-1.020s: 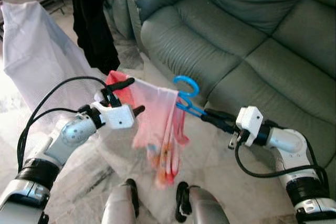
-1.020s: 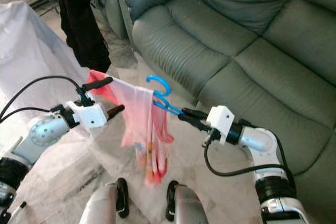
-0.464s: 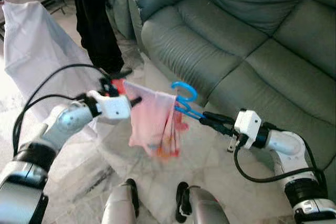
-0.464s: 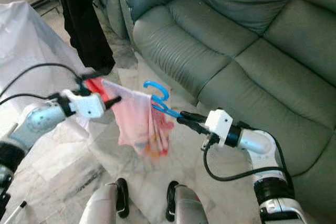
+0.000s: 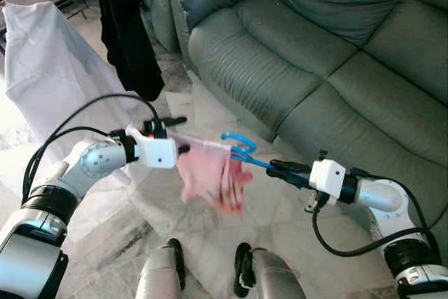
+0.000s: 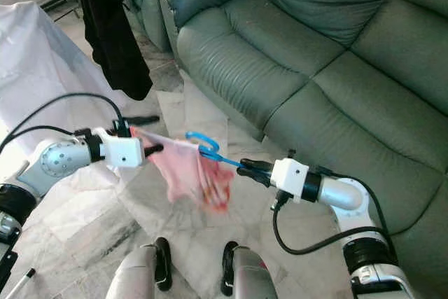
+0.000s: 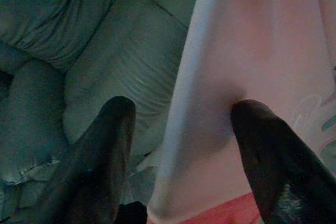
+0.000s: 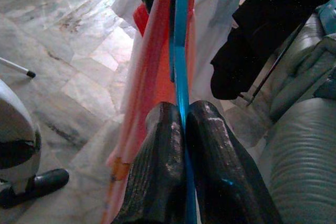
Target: Hang hanger
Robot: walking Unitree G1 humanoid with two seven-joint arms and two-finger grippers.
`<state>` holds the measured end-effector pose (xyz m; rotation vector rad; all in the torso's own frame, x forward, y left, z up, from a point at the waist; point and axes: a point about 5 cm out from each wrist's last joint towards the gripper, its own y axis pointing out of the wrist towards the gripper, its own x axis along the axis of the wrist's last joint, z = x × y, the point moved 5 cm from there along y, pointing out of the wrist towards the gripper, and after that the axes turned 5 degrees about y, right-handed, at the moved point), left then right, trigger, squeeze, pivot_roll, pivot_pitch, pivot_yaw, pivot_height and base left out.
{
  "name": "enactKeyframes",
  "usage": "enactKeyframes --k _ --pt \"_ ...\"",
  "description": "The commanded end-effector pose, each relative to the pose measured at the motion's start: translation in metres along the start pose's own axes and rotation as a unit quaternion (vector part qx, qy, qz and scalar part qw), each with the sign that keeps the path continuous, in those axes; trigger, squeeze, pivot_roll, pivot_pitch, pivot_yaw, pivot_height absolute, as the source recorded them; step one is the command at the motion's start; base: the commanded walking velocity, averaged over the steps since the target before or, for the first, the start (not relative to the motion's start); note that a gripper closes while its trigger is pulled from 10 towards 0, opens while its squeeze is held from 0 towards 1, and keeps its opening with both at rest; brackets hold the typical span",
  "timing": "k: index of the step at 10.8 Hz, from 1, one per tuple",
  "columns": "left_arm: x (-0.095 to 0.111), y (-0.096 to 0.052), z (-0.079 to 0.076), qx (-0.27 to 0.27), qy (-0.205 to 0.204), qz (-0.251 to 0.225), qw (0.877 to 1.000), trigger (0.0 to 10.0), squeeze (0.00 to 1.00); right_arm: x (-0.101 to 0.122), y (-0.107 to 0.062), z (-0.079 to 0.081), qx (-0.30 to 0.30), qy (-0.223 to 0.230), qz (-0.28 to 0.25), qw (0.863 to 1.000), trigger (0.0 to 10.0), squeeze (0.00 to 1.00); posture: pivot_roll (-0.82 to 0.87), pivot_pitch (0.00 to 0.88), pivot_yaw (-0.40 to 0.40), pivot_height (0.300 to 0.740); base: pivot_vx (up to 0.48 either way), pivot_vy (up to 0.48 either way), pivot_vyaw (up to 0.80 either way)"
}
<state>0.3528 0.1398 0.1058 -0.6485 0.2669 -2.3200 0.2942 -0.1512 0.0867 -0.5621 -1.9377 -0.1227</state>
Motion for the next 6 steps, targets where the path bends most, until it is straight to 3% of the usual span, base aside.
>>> enactKeyframes --k 1,2,6 --pt "-0.004 0.0 -0.005 -0.031 -0.003 0.007 0.999 0.0 0.0 0.002 0.0 -0.002 0.001 -0.019 -0.001 1.0 10.0 0.0 -0.02 0.227 -0.018 0.74 0.0 0.0 0.0" --pt "-0.007 -0.001 -0.013 -0.061 -0.015 0.014 0.998 0.0 0.0 0.002 0.0 -0.003 0.004 -0.027 0.002 1.0 10.0 0.0 -0.03 0.227 -0.018 0.74 0.0 0.0 0.0" --pt "-0.006 0.005 -0.017 -0.085 -0.029 0.011 0.996 0.0 0.0 -0.001 0.0 -0.002 0.011 -0.037 0.009 0.999 10.0 0.0 -0.03 0.227 -0.02 0.74 0.0 0.0 0.0"
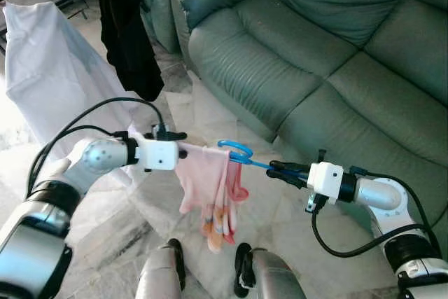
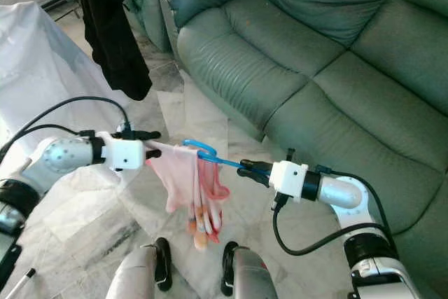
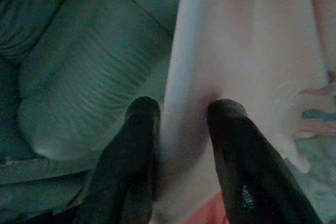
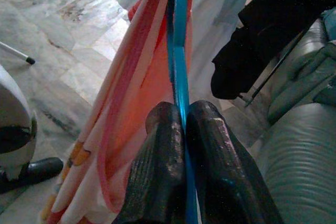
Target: Hang hanger
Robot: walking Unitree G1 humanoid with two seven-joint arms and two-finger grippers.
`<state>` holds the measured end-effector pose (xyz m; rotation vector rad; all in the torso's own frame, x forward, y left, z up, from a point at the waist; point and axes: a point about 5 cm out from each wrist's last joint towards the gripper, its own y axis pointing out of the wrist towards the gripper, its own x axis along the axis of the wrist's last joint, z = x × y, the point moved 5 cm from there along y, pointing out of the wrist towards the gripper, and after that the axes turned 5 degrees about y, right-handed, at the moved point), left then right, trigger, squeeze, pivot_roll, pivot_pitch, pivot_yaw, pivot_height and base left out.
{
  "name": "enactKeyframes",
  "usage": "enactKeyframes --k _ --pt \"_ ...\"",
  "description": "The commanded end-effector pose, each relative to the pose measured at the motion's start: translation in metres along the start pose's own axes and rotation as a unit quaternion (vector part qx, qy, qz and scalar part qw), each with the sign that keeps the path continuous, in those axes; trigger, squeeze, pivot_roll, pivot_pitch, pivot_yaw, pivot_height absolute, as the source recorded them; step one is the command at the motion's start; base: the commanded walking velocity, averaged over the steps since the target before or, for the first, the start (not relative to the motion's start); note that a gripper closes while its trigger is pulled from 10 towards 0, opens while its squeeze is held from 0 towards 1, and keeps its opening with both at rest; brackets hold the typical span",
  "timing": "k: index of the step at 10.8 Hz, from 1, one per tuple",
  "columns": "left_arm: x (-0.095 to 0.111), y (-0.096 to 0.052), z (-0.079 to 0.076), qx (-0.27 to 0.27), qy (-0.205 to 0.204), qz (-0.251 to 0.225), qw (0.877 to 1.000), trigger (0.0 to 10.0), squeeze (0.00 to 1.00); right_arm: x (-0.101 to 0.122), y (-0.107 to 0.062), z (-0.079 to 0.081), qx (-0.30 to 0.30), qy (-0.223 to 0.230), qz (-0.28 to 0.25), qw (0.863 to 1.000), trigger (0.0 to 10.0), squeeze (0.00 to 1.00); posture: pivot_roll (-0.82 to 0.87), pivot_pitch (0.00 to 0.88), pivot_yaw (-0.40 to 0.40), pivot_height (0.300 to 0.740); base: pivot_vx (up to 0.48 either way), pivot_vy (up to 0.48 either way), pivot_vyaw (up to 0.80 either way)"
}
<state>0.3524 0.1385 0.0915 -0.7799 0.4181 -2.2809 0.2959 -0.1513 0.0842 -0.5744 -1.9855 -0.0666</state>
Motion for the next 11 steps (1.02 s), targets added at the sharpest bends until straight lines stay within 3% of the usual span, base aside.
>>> enactKeyframes --k 1,6,7,8,9,11 --pt "-0.0012 0.0014 -0.0056 -0.017 -0.005 0.002 1.0 0.0 0.0 0.0009 -0.001 -0.0009 0.0 -0.009 -0.002 1.0 10.0 0.0 -0.03 0.226 -0.021 0.74 0.0 0.0 0.0" --pt "-0.0002 0.0045 -0.0096 -0.029 -0.019 -0.003 0.999 0.0 0.0 -0.0011 0.001 -0.0028 -0.004 -0.005 0.003 1.0 10.0 0.0 -0.03 0.221 -0.023 0.74 0.0 0.0 0.0" --pt "0.0004 0.0046 -0.0094 -0.023 -0.022 -0.006 0.999 0.0 0.0 -0.0034 0.0017 -0.0043 -0.005 0.018 0.006 1.0 10.0 0.53 -0.03 0.22 -0.025 0.74 0.0 0.0 0.0" --pt "0.001 0.0046 -0.0074 -0.013 -0.028 -0.009 0.999 0.0 0.0 -0.0048 0.0019 -0.0055 -0.006 0.033 0.008 0.999 10.0 1.0 -0.02 0.219 -0.028 0.74 0.0 0.0 0.0" --pt "-0.0001 0.0039 -0.0052 -0.001 -0.036 -0.008 0.999 0.0 0.0 -0.0067 0.0026 -0.0058 -0.003 0.053 0.009 0.999 10.0 1.0 -0.02 0.219 -0.031 0.74 0.0 0.0 0.0" --pt "-0.0074 0.0013 -0.0093 0.014 -0.069 0.003 0.997 0.0 0.0 -0.0068 0.0011 0.0001 0.057 0.089 0.023 0.994 10.0 1.0 -0.02 0.218 -0.036 0.74 0.0 0.0 0.0"
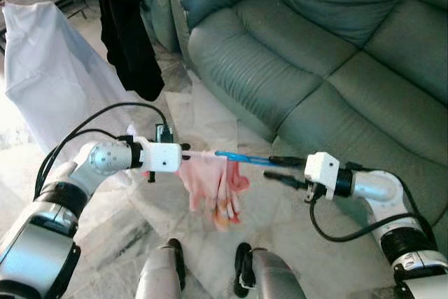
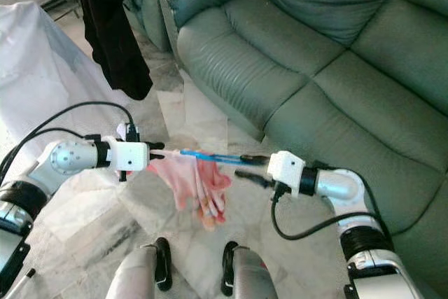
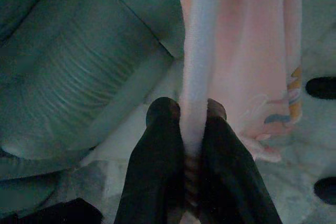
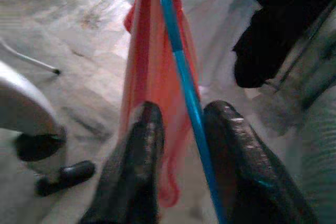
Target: Hang hanger
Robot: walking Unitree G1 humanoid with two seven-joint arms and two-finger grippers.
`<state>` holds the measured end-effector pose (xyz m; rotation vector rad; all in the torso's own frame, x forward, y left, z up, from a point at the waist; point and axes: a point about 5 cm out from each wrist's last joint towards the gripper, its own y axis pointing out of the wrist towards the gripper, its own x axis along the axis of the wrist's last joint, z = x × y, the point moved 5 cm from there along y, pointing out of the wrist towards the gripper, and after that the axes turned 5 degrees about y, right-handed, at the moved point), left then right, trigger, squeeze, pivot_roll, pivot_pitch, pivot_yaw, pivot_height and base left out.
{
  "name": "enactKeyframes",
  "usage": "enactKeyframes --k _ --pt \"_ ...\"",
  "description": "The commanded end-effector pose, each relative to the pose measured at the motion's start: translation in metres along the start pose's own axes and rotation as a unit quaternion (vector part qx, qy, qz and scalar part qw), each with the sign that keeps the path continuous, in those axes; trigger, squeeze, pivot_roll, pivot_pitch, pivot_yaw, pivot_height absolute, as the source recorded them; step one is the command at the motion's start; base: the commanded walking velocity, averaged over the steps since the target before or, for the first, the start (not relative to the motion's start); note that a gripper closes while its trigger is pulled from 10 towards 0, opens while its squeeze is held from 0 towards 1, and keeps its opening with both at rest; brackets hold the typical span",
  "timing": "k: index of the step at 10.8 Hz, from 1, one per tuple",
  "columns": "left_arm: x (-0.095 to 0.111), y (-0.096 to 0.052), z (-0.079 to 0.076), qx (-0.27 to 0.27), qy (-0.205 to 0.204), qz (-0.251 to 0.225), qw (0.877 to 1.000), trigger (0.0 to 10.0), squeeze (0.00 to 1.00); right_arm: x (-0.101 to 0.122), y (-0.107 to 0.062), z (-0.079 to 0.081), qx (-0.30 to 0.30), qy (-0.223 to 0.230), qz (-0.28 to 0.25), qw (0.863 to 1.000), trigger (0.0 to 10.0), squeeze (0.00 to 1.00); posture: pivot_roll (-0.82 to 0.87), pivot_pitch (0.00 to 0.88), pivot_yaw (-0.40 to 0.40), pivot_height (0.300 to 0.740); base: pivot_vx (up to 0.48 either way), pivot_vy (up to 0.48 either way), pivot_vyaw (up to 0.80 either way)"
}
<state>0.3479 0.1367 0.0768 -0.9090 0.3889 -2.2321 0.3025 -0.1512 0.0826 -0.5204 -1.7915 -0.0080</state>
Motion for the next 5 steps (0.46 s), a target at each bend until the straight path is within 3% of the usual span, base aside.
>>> enactKeyframes --k 1,2,4,5 --pt "-0.01 -0.006 0.001 0.033 -0.047 0.01 0.998 0.0 0.0 0.003 -0.012 -0.002 0.039 0.019 0.018 0.999 10.0 1.0 -0.02 0.217 -0.036 0.74 0.0 0.0 0.0" --pt "-0.015 -0.007 -0.001 0.038 -0.055 0.021 0.998 0.0 0.0 0.009 -0.017 -0.008 0.04 0.028 0.015 0.999 10.0 1.0 -0.02 0.215 -0.035 0.74 0.0 0.0 0.0" --pt "-0.037 -0.01 -0.008 0.091 -0.137 0.068 0.984 0.0 0.0 0.026 -0.031 -0.027 0.029 0.055 -0.003 0.998 10.0 1.0 -0.03 0.212 -0.035 0.74 0.0 0.0 0.0" --pt "-0.04 -0.011 -0.007 0.104 -0.158 0.071 0.979 0.0 0.0 0.031 -0.031 -0.032 0.015 0.056 -0.015 0.998 10.0 1.0 -0.02 0.211 -0.035 0.74 0.0 0.0 0.0"
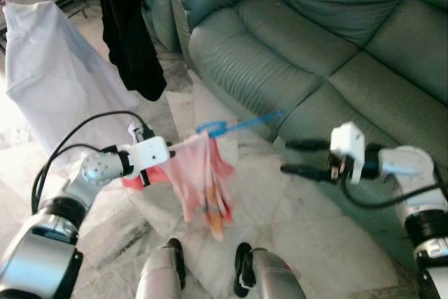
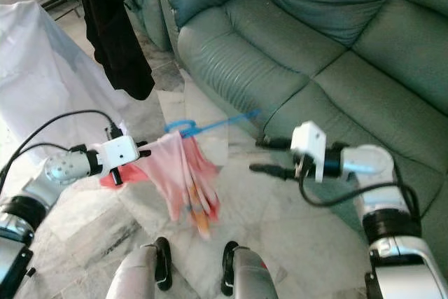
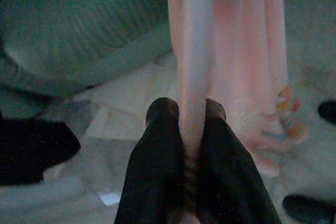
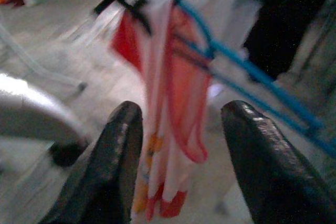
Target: Hang hanger
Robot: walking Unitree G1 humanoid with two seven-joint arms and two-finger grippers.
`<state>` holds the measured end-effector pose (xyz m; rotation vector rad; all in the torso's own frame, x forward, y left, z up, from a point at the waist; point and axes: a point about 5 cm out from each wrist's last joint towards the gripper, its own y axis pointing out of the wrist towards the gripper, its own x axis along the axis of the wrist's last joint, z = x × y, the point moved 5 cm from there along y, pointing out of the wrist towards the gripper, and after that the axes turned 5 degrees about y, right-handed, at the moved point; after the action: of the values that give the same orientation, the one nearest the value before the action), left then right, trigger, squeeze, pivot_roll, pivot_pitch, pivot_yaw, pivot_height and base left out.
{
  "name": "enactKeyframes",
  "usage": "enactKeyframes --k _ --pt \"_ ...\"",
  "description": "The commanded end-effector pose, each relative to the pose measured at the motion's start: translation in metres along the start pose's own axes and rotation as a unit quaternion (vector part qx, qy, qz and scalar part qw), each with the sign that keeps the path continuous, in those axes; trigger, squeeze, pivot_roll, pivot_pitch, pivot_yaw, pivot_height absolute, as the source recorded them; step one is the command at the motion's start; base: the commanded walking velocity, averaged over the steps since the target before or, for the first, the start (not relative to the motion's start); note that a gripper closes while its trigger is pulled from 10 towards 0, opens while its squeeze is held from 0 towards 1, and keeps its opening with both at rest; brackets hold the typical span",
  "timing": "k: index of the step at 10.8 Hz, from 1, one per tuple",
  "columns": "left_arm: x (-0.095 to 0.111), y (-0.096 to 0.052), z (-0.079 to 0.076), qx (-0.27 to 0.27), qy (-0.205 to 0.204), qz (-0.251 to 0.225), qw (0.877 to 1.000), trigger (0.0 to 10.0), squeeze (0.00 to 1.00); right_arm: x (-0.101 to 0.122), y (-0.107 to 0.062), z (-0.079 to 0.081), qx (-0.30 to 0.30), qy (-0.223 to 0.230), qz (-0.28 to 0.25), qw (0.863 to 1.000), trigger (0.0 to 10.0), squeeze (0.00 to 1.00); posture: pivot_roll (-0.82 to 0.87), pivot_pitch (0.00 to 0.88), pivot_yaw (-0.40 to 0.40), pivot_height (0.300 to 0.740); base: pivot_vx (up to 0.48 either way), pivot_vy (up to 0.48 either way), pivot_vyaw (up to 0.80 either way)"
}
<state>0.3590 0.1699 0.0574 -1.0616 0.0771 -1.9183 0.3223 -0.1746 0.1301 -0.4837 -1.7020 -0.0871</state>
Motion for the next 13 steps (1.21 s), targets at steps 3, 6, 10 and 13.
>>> enactKeyframes --k 3,6,10,13 --pt "-0.018 -0.004 0.009 0.096 -0.122 0.022 0.988 0.0 0.0 0.041 -0.005 -0.045 -0.202 -0.053 -0.112 0.972 10.0 1.0 -0.02 0.206 -0.029 0.74 0.0 0.0 0.0" --pt "0.005 0.002 0.014 0.121 -0.153 -0.033 0.98 0.0 0.0 -0.015 -0.007 -0.049 -0.35 0.069 -0.076 0.931 10.0 1.0 -0.02 0.204 -0.031 0.74 0.0 0.0 0.0" --pt "0.08 0.0 -0.006 0.002 -0.054 -0.173 0.983 0.0 0.0 -0.074 -0.008 -0.044 -0.462 0.216 -0.036 0.859 10.0 0.0 0.0 0.209 -0.03 0.74 0.0 0.0 0.0" --pt "0.112 0.001 -0.024 -0.042 -0.005 -0.208 0.977 0.0 0.0 -0.071 0.047 -0.009 -0.333 0.211 -0.022 0.919 10.0 1.0 0.0 0.212 -0.028 0.74 0.0 0.0 0.0"
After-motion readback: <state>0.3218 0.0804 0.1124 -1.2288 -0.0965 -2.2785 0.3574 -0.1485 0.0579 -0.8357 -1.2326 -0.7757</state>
